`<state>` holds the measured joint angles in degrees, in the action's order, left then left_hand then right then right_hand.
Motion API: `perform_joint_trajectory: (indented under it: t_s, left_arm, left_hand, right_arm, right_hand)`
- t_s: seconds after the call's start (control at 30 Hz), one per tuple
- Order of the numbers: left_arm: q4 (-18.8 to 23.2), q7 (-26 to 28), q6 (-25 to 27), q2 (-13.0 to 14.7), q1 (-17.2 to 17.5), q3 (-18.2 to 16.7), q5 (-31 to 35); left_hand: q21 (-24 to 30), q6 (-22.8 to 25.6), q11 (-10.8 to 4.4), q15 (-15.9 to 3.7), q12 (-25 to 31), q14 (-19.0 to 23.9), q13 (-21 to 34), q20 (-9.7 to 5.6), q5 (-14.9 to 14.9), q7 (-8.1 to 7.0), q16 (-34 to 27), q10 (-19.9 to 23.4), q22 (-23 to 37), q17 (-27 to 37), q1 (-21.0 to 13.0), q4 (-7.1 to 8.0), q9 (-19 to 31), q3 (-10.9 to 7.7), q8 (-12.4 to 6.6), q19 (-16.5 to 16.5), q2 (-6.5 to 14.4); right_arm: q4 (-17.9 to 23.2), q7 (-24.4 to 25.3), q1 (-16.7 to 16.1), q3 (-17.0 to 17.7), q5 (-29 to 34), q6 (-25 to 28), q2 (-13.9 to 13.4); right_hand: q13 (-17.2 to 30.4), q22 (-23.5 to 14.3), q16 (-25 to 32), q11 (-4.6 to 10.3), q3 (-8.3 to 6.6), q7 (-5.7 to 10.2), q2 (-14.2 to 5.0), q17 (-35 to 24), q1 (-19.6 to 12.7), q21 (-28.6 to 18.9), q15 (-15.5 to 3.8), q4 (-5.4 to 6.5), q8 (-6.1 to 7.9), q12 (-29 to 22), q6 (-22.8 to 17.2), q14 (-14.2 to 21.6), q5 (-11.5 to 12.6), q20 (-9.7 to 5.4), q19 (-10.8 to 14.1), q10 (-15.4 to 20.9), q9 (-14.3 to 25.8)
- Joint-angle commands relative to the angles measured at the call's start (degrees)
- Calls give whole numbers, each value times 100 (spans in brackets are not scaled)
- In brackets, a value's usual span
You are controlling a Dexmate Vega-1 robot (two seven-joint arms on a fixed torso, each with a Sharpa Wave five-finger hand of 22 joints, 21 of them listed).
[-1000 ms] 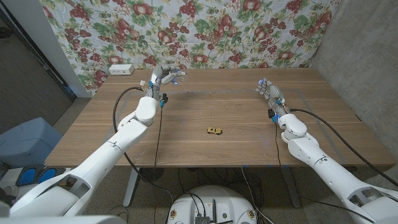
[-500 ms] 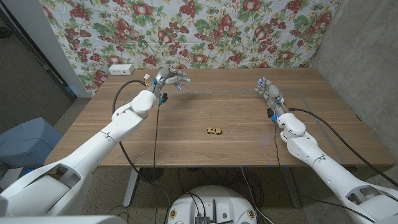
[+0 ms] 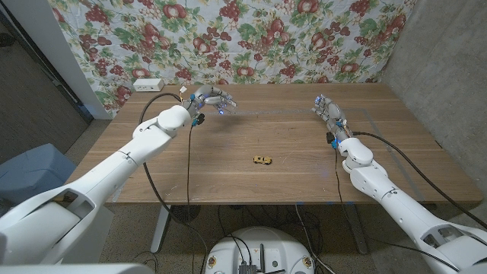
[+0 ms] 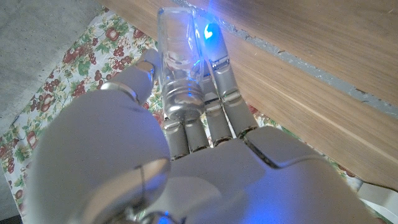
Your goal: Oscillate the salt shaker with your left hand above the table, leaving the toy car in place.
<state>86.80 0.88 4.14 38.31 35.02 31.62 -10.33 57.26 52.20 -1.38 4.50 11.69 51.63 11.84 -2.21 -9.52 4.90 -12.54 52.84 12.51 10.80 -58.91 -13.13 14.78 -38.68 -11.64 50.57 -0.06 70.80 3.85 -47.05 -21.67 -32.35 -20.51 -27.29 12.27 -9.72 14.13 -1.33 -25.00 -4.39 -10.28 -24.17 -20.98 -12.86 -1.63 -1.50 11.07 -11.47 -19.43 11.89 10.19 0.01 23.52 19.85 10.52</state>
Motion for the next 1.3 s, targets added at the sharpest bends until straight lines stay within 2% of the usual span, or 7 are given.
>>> perform_joint_trajectory:
  t_s: [0.03, 0.33, 0.5, 0.77, 1.0, 1.17, 1.3]
  left_arm:
    - [25, -142, 114, 64, -113, 96, -7]
    - [132, 213, 28, 20, 48, 14, 49]
    - [157, 756, -326, -94, 303, -149, 118]
    - [99, 1232, -714, -246, 509, -294, 197]
    - [-13, 1655, -1056, -437, 642, -403, 280]
    - [-78, 1950, -1273, -581, 732, -485, 331]
    - [-151, 2206, -1512, -701, 807, -550, 397]
  left_hand:
    - [58, 27, -19, -1813, 27, 1754, 23, -887, -24, 4, -24, 32, -1, 29, -938, 310, 11, -321, 13, -279, 976]
    - [88, 28, -35, -1814, 22, 1751, 23, -886, -25, 4, -20, 22, -13, 29, -937, 307, 13, -327, 14, -296, 974]
    - [99, 27, -42, -1814, 17, 1746, 23, -885, -26, 1, -17, 12, -21, 28, -936, 306, 14, -331, 15, -311, 971]
    - [130, 31, -32, -1814, 28, 1739, 23, -880, -25, 1, -12, 42, -35, 28, -932, 308, 16, -337, 14, -334, 971]
    - [162, 42, -36, -1814, 29, 1741, 23, -879, -25, -10, -13, 49, -46, 30, -930, 307, 18, -342, 11, -347, 970]
    - [180, 40, -31, -1815, 30, 1743, 24, -878, -24, -22, -14, 54, -52, 31, -928, 307, 20, -344, 12, -355, 969]
    - [194, 45, -26, -1815, 32, 1748, 24, -879, -24, -19, -16, 61, -57, 32, -927, 307, 21, -344, 11, -363, 968]
  right_arm:
    - [-48, -44, 25, 3, -23, -11, 6]
    - [-44, -85, -3, 16, -44, -45, -13]
    - [-46, -140, -16, 27, -62, -93, -26]
    - [-80, -196, 0, 38, -85, -161, -11]
    - [-260, -369, 60, 31, -100, -352, 32]
    - [-290, -336, 33, 54, -109, -448, 77]
    - [-343, -340, 6, 76, -119, -590, 128]
  right_hand:
    - [10, -32, 47, 27, -66, 4, -18, -16, 48, 12, -9, 6, 17, -40, -44, 3, -6, -22, 58, 35, 20]
    - [11, -33, 48, 13, -72, 2, -18, -14, 48, 22, -7, 0, 16, -40, -43, 6, -6, -20, 60, 34, 20]
    - [11, -33, 47, 13, -77, 1, -13, -10, 43, 24, -2, -9, 17, -41, -46, 5, -5, -13, 70, 36, 20]
    - [10, -32, 45, 16, -76, -9, 6, -2, 41, 28, -19, -25, 17, -42, -45, 7, -7, -8, 89, 40, 20]
    - [-3, -32, -15, 106, -7, 65, 94, 44, 219, 43, -108, 67, 2, 4, -13, -38, -29, -2, 118, -64, 17]
    - [-24, -27, -155, 132, 110, 108, 276, 155, 424, 127, -110, 104, -60, 69, 170, -198, -35, 43, -31, -273, 7]
    - [-48, -22, -293, 185, 119, 225, 362, 326, 458, 201, -260, 16, -91, 120, 363, -354, -15, 38, -220, -544, -5]
